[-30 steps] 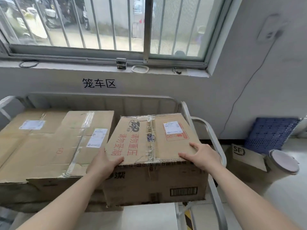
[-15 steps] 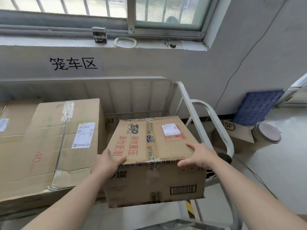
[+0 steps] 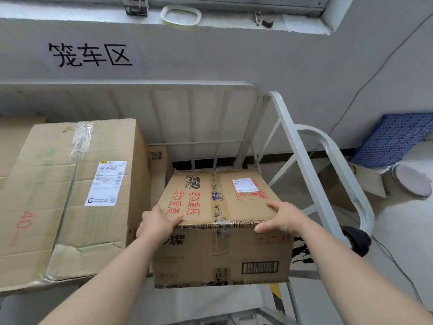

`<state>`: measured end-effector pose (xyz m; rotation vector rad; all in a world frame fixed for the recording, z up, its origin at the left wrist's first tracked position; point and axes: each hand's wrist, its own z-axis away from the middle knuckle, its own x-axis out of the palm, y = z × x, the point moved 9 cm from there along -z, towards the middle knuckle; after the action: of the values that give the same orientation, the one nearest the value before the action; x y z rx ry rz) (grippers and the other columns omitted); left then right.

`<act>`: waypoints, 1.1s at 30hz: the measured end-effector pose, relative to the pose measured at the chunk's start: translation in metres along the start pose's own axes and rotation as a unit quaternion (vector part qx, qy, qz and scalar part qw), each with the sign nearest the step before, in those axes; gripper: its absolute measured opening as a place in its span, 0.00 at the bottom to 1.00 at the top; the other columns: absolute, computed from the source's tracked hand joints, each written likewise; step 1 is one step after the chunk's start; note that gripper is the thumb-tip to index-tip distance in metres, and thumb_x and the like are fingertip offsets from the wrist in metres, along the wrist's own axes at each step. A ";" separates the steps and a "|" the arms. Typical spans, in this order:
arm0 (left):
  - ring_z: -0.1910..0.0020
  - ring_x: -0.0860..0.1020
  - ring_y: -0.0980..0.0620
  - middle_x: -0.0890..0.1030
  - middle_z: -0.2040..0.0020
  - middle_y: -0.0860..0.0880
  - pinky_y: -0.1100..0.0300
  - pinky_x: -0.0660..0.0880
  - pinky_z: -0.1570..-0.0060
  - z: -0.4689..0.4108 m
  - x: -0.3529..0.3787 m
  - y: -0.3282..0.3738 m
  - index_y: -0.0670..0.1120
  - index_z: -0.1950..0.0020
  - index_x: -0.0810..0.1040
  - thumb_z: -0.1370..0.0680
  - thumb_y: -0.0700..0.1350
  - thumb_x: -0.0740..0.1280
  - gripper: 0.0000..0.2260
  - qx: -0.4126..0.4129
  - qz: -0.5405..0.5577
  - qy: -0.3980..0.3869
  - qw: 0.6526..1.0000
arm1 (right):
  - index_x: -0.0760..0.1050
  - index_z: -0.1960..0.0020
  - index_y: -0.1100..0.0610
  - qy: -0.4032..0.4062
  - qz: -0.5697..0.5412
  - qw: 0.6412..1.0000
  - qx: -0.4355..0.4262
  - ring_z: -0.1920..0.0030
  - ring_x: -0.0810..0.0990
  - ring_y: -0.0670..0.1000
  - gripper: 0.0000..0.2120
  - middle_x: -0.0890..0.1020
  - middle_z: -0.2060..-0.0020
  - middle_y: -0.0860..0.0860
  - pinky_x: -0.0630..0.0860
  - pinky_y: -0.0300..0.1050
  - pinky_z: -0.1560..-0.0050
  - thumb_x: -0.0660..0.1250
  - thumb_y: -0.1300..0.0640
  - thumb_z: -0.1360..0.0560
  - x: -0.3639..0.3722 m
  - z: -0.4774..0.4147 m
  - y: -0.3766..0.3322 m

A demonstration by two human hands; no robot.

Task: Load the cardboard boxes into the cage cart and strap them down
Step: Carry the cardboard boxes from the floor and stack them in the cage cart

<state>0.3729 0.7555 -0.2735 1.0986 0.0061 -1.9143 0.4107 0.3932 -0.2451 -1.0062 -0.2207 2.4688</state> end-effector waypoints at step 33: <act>0.29 0.60 0.39 0.61 0.27 0.41 0.44 0.64 0.31 -0.163 0.154 -0.005 0.47 0.25 0.60 0.32 0.62 0.74 0.42 -0.021 0.003 -0.005 1.000 | 0.56 0.22 0.50 0.025 0.008 0.999 0.030 0.34 0.71 0.58 0.60 0.64 0.31 0.56 0.71 0.54 0.34 0.82 0.40 0.46 0.064 -0.237 0.055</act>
<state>0.4506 0.7178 -0.4808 1.0604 0.0363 -1.9053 0.5157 0.3698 -0.4727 -1.0463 -0.1214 2.4461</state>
